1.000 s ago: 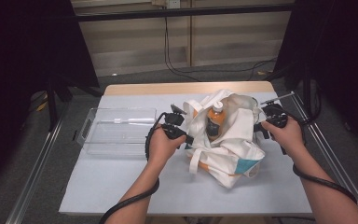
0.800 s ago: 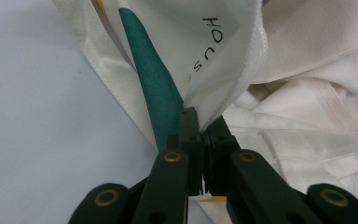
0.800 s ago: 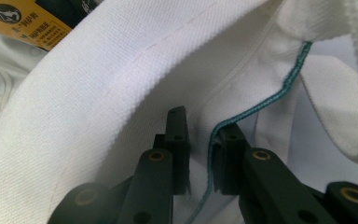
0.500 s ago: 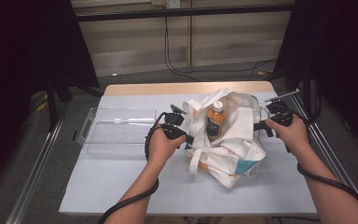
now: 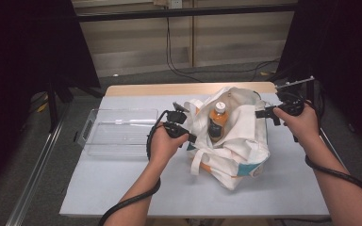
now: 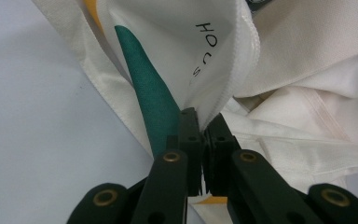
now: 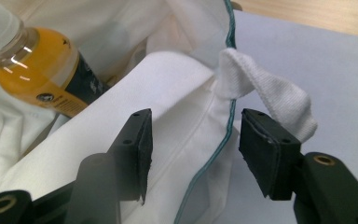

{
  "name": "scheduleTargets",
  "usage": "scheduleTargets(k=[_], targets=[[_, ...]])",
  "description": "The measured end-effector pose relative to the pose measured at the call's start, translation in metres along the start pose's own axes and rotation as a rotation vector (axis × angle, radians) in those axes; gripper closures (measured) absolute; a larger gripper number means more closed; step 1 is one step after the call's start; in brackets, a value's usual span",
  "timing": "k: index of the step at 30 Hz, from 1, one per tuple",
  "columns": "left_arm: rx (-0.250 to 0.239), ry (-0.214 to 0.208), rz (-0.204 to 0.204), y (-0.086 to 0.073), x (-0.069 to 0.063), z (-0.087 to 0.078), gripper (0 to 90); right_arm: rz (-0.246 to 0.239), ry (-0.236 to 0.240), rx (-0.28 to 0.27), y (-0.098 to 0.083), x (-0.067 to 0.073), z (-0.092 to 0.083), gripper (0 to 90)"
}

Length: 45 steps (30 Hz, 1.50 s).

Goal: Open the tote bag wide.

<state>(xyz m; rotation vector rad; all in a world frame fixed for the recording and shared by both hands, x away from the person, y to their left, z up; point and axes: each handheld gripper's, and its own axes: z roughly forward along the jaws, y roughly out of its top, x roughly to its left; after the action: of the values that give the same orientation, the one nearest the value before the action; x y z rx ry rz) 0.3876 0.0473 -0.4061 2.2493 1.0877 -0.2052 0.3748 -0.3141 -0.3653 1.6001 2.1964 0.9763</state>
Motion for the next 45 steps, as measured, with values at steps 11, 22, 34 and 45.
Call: scheduleTargets(k=[11, 22, 34, 45], targets=[[-0.013, -0.016, 0.002, 0.001, 0.001, -0.003, 87.2, 0.021, -0.014, 0.025, 0.003, 0.0, 0.001, 38.8], [-0.039, 0.038, 0.019, 0.003, -0.005, -0.011, 72.2, 0.03, 0.032, 0.032, -0.005, -0.001, -0.006, 48.7], [-0.08, 0.06, 0.05, 0.018, -0.009, -0.025, 45.3, 0.03, 0.049, 0.048, 0.0, 0.001, -0.001, 54.7], [-0.13, 0.085, 0.069, 0.028, -0.015, -0.037, 33.5, 0.024, 0.048, 0.041, 0.002, 0.004, -0.001, 56.0]])
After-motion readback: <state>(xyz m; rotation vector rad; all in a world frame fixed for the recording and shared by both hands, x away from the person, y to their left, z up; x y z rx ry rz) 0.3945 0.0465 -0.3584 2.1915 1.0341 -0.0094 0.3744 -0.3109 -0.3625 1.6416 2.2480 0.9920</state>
